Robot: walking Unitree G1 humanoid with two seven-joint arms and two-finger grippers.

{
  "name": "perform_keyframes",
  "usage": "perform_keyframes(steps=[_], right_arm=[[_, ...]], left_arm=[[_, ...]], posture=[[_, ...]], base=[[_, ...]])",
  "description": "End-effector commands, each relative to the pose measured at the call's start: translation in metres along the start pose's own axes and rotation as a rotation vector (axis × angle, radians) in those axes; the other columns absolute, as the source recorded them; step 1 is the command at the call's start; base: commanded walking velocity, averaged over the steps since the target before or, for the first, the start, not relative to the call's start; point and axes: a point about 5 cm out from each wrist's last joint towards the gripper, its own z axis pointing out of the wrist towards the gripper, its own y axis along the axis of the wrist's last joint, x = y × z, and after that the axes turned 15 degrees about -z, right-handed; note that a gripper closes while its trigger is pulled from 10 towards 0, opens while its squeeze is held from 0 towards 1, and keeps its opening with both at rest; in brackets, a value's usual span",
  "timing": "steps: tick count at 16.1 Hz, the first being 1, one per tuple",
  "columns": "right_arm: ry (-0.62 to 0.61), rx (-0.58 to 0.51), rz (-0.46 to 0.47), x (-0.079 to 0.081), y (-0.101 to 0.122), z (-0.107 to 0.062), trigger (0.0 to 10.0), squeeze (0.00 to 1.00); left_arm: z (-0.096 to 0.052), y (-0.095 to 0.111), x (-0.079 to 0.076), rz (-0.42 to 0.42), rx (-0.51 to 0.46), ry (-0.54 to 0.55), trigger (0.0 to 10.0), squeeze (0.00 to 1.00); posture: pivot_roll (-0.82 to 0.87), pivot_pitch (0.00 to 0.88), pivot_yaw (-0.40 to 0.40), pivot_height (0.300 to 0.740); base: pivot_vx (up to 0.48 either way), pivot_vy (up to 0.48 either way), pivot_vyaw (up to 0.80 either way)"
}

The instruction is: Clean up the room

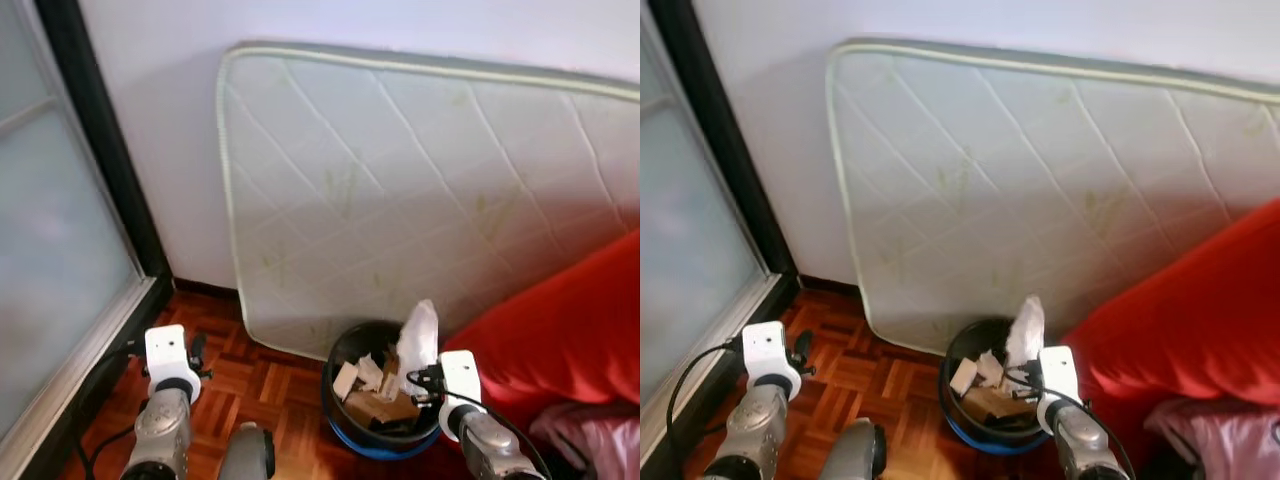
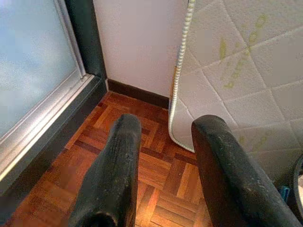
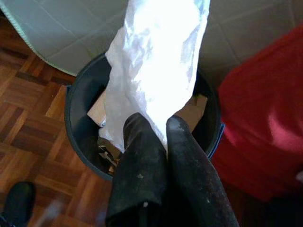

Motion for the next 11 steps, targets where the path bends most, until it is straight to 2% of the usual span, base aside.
perform_keyframes(steps=[1,3,8,11], right_arm=[[-0.018,-0.013,0.024,-0.004,0.006,0.002,10.0,0.00],[0.000,0.005,-0.003,0.000,0.003,0.001,10.0,0.00],[-0.018,0.053,0.038,0.000,-0.013,-0.003,10.0,0.00],[0.006,0.084,0.028,0.010,-0.023,-0.006,10.0,0.00]], left_arm=[[0.000,0.000,0.000,0.006,0.000,-0.012,10.0,0.00],[-0.001,0.001,0.002,0.010,-0.004,-0.016,10.0,0.00],[0.002,0.004,0.001,0.009,-0.006,-0.020,10.0,0.00],[-0.005,-0.002,0.001,0.007,-0.010,-0.024,10.0,0.00]], posture=[[0.09,0.039,-0.072,0.631],[0.09,0.042,-0.064,0.631],[0.10,0.069,-0.057,0.631],[0.12,0.103,-0.070,0.631]], base=[[0.244,0.000,0.00],[0.244,0.000,0.00],[0.284,0.000,0.00],[0.301,0.000,0.00]])
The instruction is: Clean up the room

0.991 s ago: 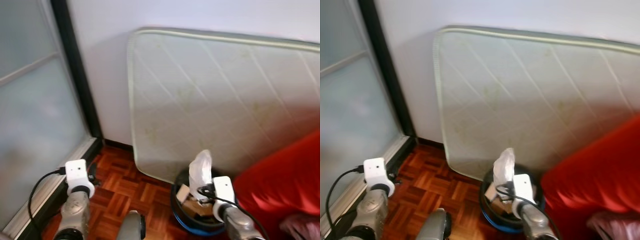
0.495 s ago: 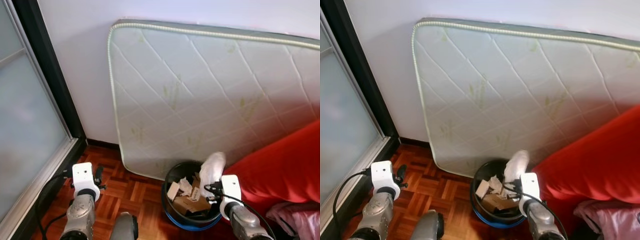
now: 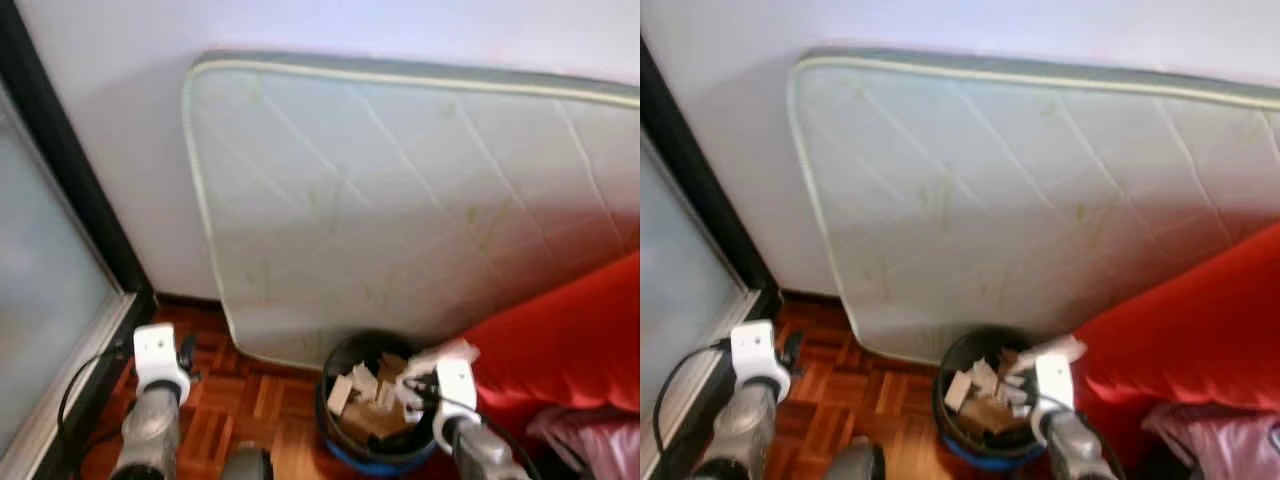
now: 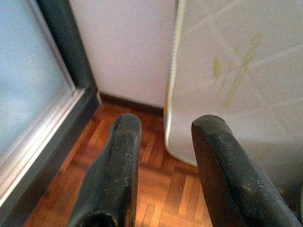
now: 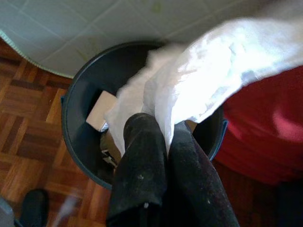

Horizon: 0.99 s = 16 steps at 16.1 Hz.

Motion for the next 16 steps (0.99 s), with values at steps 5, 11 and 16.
perform_keyframes(steps=[5,11,16], right_arm=[[0.050,0.042,-0.117,0.005,-0.008,-0.002,10.0,0.00],[0.197,0.065,-0.321,0.027,-0.007,0.000,10.0,0.00],[0.246,-0.058,-0.230,0.037,0.025,0.007,10.0,0.00]], left_arm=[[-0.011,-0.016,-0.010,-0.012,0.021,-0.015,10.0,0.00],[-0.017,-0.018,-0.009,-0.009,0.011,-0.029,10.0,0.00],[-0.022,-0.021,-0.012,-0.011,0.014,-0.037,10.0,0.00]], posture=[[0.11,0.162,-0.069,0.631],[0.12,0.228,-0.063,0.631],[0.13,0.269,-0.064,0.631]], base=[[0.238,0.000,0.00],[0.000,0.000,0.00],[0.000,0.000,0.00]])
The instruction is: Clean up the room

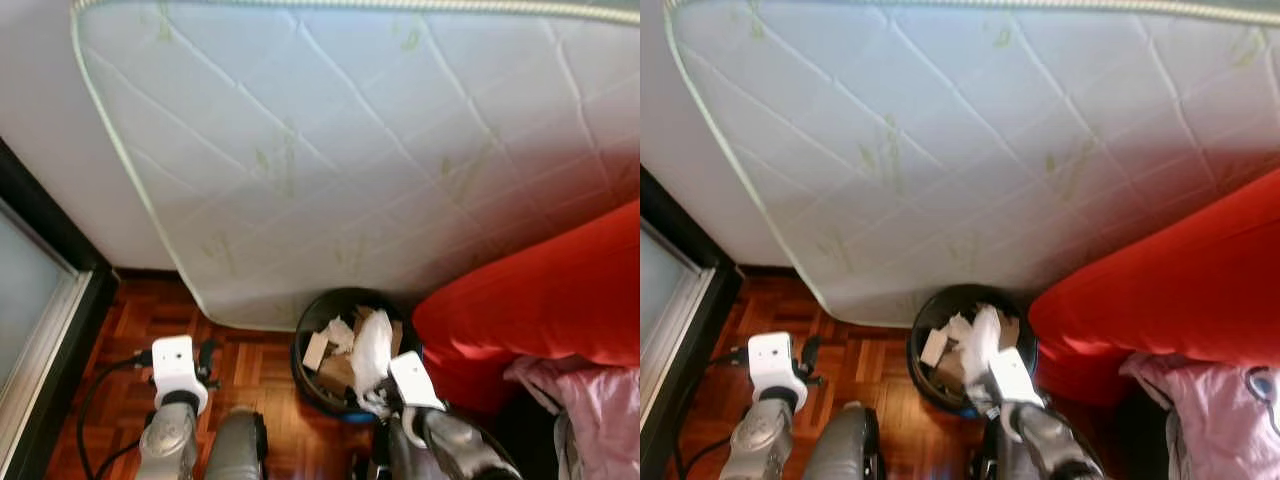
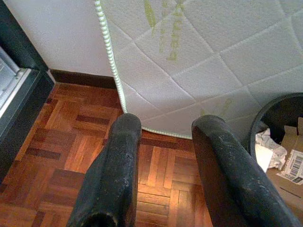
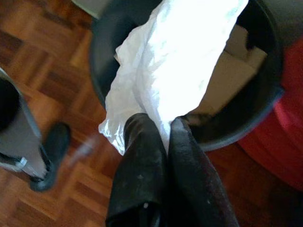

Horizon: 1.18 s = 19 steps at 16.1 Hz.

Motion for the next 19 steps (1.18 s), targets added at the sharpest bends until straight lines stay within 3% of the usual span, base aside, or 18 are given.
perform_keyframes(steps=[1,3,4,5,6,8,10,14,19], right_arm=[[0.034,-0.017,0.017,0.003,0.000,0.000,10.0,0.00],[0.068,-0.013,-0.047,0.001,0.003,0.000,10.0,0.00],[0.064,-0.019,-0.035,-0.002,0.006,0.000,10.0,0.00],[0.054,-0.031,-0.018,-0.006,0.010,0.001,10.0,0.33],[0.038,-0.040,-0.017,-0.010,0.015,0.002,10.0,0.92],[0.028,-0.058,-0.010,-0.012,0.024,0.004,10.0,0.96],[0.034,-0.082,-0.015,-0.002,0.034,0.008,10.0,0.96],[0.039,-0.087,-0.017,0.013,0.027,0.009,10.0,1.00],[-0.021,-0.030,-0.017,-0.003,0.012,0.003,10.0,1.00]], left_arm=[[-0.004,-0.006,0.002,0.000,0.029,0.013,10.0,0.00],[-0.004,-0.004,0.002,0.001,0.025,0.010,10.0,0.00],[-0.004,-0.004,0.002,0.002,0.024,0.009,10.0,0.00],[-0.005,-0.004,0.001,0.001,0.022,0.010,10.0,0.00],[-0.005,-0.004,0.001,0.001,0.022,0.009,10.0,0.00],[-0.006,-0.004,0.000,0.001,0.024,0.007,10.0,0.00],[-0.006,-0.003,0.000,0.001,0.025,0.009,10.0,0.00],[-0.006,-0.002,0.001,0.001,0.025,0.012,10.0,0.00],[-0.007,-0.003,0.001,0.000,0.030,0.012,10.0,0.00]], posture=[[0.13,0.278,-0.065,0.631],[0.13,0.292,-0.066,0.631],[0.13,0.296,-0.066,0.631],[0.13,0.301,-0.065,0.631],[0.13,0.305,-0.066,0.631],[0.13,0.312,-0.066,0.631],[0.13,0.312,-0.066,0.631],[0.13,0.312,-0.068,0.631],[0.13,0.300,-0.068,0.631]], base=[[0.000,0.000,0.00],[0.000,0.000,0.00],[0.000,0.000,0.00],[0.000,0.000,0.00],[0.000,0.000,0.00],[0.000,0.000,0.00],[0.000,0.000,0.00],[0.000,0.000,0.00],[0.000,0.000,0.00]])
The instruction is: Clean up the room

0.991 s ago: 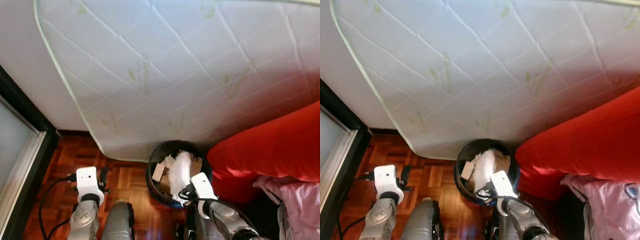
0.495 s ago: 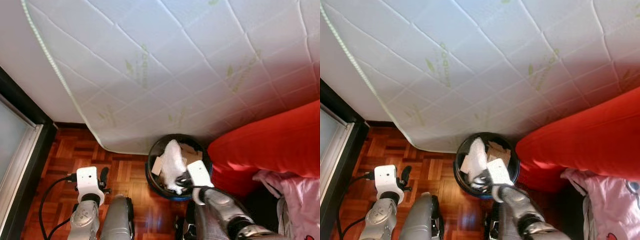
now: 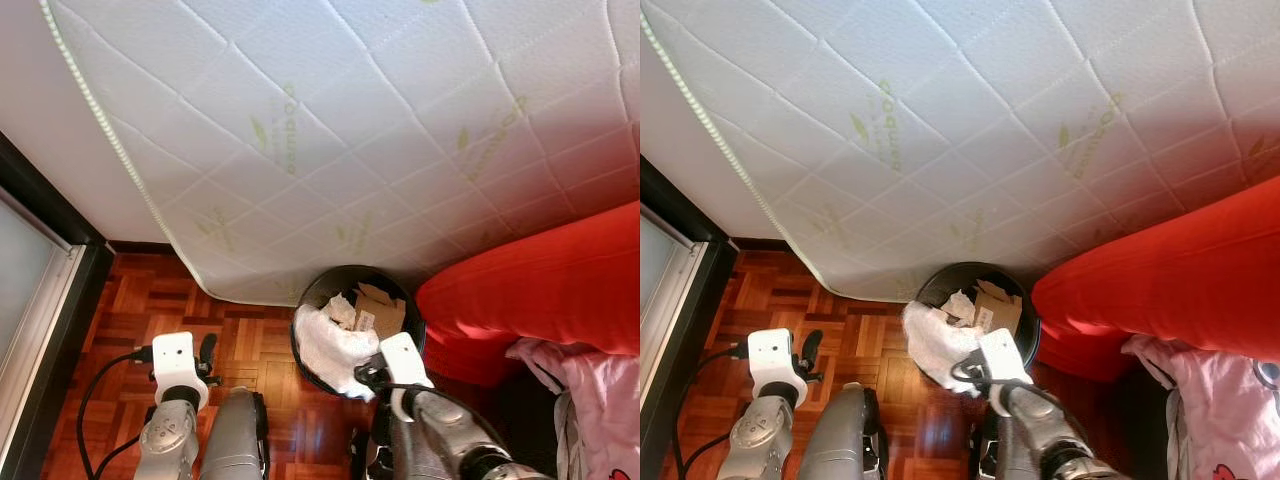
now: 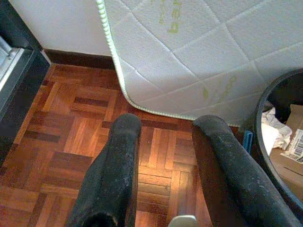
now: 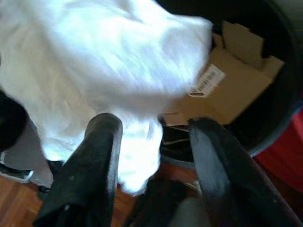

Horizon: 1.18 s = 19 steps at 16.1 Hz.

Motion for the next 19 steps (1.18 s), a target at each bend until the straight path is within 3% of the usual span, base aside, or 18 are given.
perform_keyframes(steps=[1,9,10,13,14,16,19], right_arm=[[-0.010,0.048,0.000,-0.001,-0.011,-0.003,10.0,1.00],[-0.146,0.128,-0.079,-0.014,-0.010,-0.003,10.0,1.00],[-0.149,0.125,-0.074,-0.014,-0.010,-0.003,10.0,0.00],[-0.159,0.125,-0.028,-0.015,-0.014,-0.005,10.0,0.00],[-0.180,0.108,0.122,-0.017,-0.022,-0.009,10.0,0.00],[-0.208,0.088,0.206,-0.019,-0.027,-0.012,10.0,0.00],[-0.258,0.148,0.313,-0.016,-0.055,-0.023,10.0,0.00]], left_arm=[[-0.007,-0.009,0.004,0.002,0.039,0.021,10.0,0.00],[-0.009,-0.011,0.004,0.003,0.048,0.016,10.0,0.00],[-0.008,-0.011,0.004,0.002,0.049,0.017,10.0,0.00],[-0.010,-0.014,0.005,0.001,0.062,0.016,10.0,0.00],[-0.016,-0.025,0.016,0.011,0.116,0.046,10.0,0.00],[-0.023,-0.034,0.027,0.025,0.160,0.082,10.0,0.00],[-0.035,-0.048,0.046,0.047,0.241,0.146,10.0,0.00]], posture=[[0.13,0.297,-0.068,0.631],[0.14,0.280,-0.063,0.631],[0.14,0.279,-0.064,0.631],[0.14,0.269,-0.065,0.631],[0.14,0.240,-0.066,0.631],[0.13,0.221,-0.065,0.631],[0.14,0.167,-0.053,0.656]], base=[[0.000,0.000,0.00],[0.000,0.000,0.00],[0.000,0.000,0.00],[0.000,0.000,0.00],[0.000,0.000,0.00],[0.000,0.000,0.00],[0.000,0.000,0.00]])
